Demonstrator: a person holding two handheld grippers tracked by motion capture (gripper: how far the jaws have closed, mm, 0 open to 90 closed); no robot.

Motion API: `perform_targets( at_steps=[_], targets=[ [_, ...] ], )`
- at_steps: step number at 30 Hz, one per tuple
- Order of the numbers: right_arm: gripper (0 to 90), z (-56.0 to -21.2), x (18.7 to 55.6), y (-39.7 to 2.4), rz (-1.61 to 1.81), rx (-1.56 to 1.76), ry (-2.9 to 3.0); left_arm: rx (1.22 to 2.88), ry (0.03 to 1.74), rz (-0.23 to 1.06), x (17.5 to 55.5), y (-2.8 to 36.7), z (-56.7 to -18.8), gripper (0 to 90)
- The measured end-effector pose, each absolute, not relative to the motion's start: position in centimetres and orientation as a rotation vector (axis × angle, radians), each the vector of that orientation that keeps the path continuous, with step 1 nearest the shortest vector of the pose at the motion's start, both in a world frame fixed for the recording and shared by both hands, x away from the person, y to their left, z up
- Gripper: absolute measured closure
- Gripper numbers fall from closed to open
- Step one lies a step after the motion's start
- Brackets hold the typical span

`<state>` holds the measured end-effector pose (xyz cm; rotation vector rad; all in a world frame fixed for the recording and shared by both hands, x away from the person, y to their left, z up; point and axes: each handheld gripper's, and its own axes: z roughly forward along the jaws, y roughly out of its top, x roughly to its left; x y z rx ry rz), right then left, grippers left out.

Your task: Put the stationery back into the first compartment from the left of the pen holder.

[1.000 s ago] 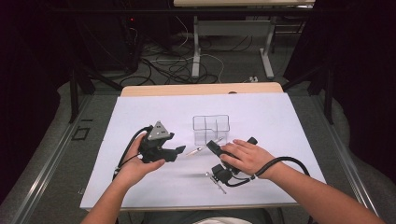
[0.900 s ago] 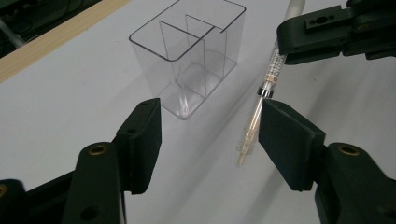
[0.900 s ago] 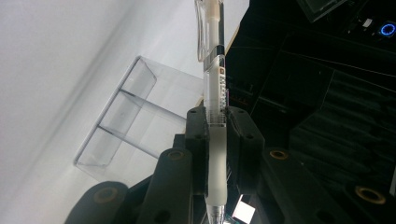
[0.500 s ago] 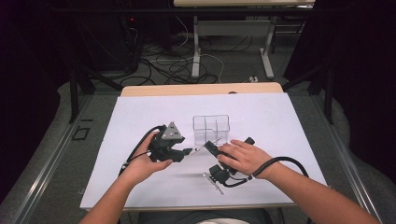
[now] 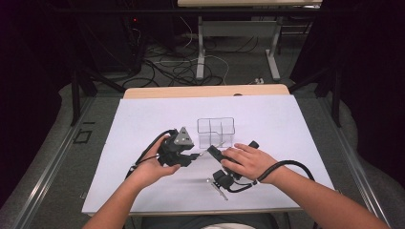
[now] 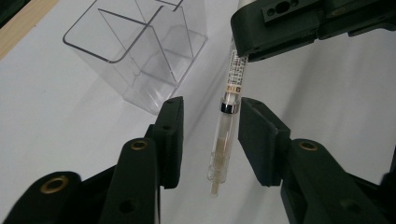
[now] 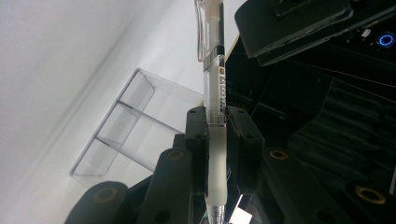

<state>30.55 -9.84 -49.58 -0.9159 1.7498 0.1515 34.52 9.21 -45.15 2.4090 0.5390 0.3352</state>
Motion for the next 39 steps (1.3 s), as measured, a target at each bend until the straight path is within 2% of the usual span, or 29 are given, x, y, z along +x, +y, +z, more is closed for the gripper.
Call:
perform_targets(
  at_steps=[19,34,39],
  targets=[
    [79.7,-50.1,30.2,-9.5,0.172,-0.925,1.746,2.533,0.480,0.314,34.7,6.5,-46.0,74.2],
    [79.7,-50.0,29.6,-8.9,0.172,-0.930,1.736,2.556,0.498,0.323,34.9,5.8,-46.6,74.8],
    [79.7,-50.1,29.7,-8.9,0.185,-0.939,1.730,2.560,0.496,0.311,35.0,5.9,-46.7,77.5]
  ],
)
